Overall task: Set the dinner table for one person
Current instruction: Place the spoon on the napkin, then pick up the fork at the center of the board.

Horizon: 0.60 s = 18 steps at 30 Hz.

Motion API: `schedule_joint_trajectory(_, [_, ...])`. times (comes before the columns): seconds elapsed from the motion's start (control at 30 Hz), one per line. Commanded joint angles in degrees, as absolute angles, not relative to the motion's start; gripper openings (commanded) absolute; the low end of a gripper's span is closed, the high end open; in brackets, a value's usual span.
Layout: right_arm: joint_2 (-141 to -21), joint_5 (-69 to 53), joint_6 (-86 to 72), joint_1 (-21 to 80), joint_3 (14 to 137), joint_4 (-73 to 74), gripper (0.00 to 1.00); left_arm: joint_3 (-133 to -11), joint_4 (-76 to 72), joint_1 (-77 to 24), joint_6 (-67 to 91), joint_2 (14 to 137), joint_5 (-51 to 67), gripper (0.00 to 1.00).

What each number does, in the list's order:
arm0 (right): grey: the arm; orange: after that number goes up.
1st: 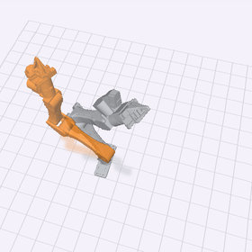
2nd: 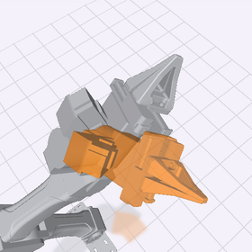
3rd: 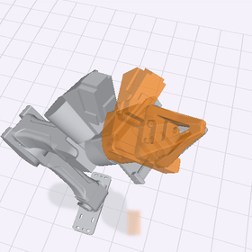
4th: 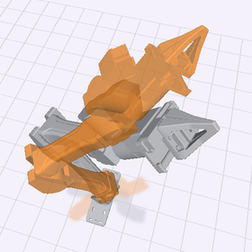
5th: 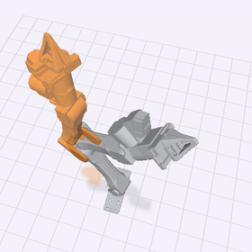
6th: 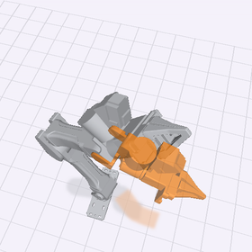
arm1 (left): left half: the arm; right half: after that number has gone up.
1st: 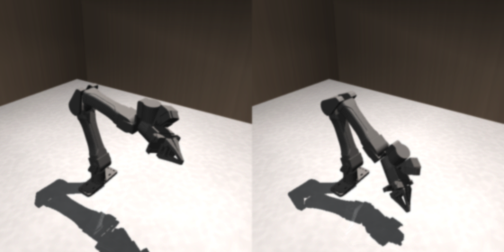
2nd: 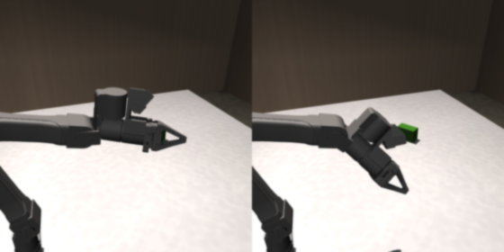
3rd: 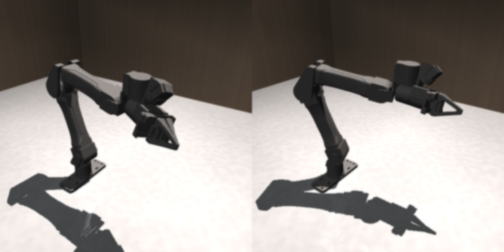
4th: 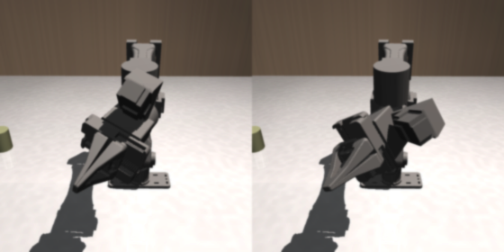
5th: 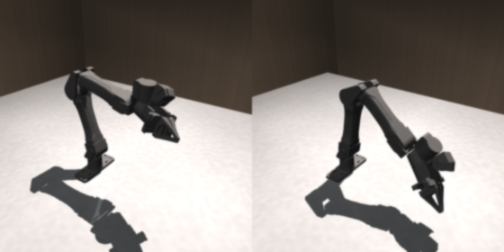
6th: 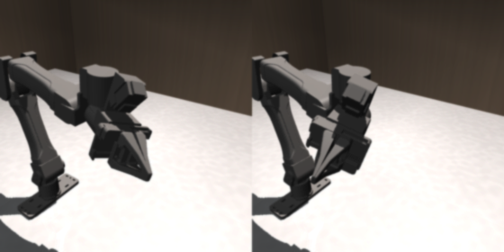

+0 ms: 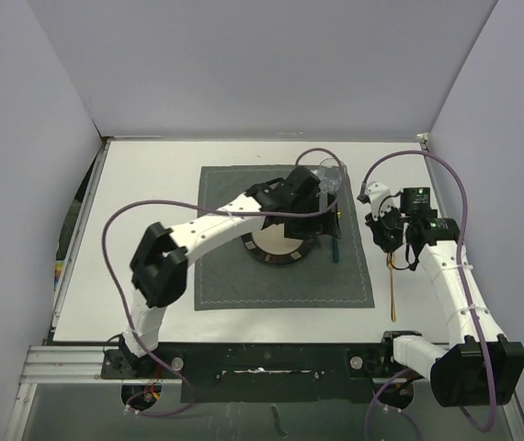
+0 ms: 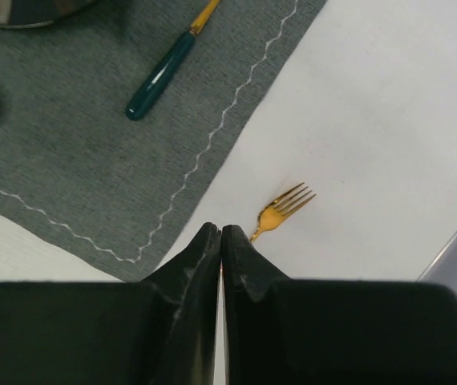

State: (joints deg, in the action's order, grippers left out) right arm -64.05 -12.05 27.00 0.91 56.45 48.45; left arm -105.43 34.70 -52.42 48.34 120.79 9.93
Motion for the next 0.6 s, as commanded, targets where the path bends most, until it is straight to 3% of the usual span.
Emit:
schedule_joint_trajectory(0.0, [-62.1, -14.7, 23.0, 1.3, 58.4, 45.8, 0.0, -101.1, 34.5, -52.9, 45.1, 100.9, 6.8, 0.98])
schedule_joint_trajectory(0.1, [-61.2, -12.3, 23.5, 1.4, 58.8, 44.2, 0.01, -97.9, 38.0, -53.0, 43.1, 92.5, 2.6, 0.98])
schedule_joint_trajectory(0.17, [-62.1, -10.0, 25.1, 1.5, 59.1, 44.2, 0.26, -95.8, 43.2, -53.1, 40.8, 86.4, -4.3, 0.98])
schedule_joint_trajectory(0.23, [-63.3, -7.4, 27.3, 1.5, 58.7, 44.5, 0.57, -92.9, 50.2, -53.1, 38.2, 80.1, -15.6, 0.98])
schedule_joint_trajectory(0.27, [-64.0, -5.7, 28.1, 1.5, 58.5, 44.7, 0.68, -91.7, 56.8, -52.9, 38.3, 77.4, -21.8, 0.98])
schedule_joint_trajectory(0.3, [-64.8, -4.1, 29.2, 1.5, 58.5, 45.3, 0.71, -90.6, 61.8, -52.6, 39.0, 75.1, -27.9, 0.98])
schedule_joint_trajectory(0.37, [-65.6, -1.5, 30.8, 1.2, 58.3, 46.1, 0.67, -88.4, 71.1, -52.5, 42.0, 70.7, -37.4, 0.98])
schedule_joint_trajectory(0.4, [-65.7, -0.9, 31.2, 0.8, 57.9, 46.4, 0.54, -87.0, 74.5, -52.5, 44.3, 68.7, -40.2, 0.98])
schedule_joint_trajectory(0.47, [-65.8, -0.4, 30.8, -0.2, 56.5, 46.9, 0.2, -82.8, 77.5, -52.3, 47.9, 64.2, -42.5, 0.98])
schedule_joint_trajectory(0.5, [-66.1, -0.5, 30.3, -0.6, 55.6, 47.3, 0.11, -79.9, 77.3, -52.1, 49.3, 61.9, -42.3, 0.98])
schedule_joint_trajectory(0.53, [-66.4, -1.1, 29.9, -1.2, 54.1, 47.7, 0.08, -77.1, 76.4, -51.7, 50.0, 60.0, -41.5, 0.98])
schedule_joint_trajectory(0.57, [-66.8, -1.9, 29.6, -1.9, 52.9, 47.9, 0.12, -74.4, 75.4, -51.2, 50.6, 58.3, -40.3, 0.98])
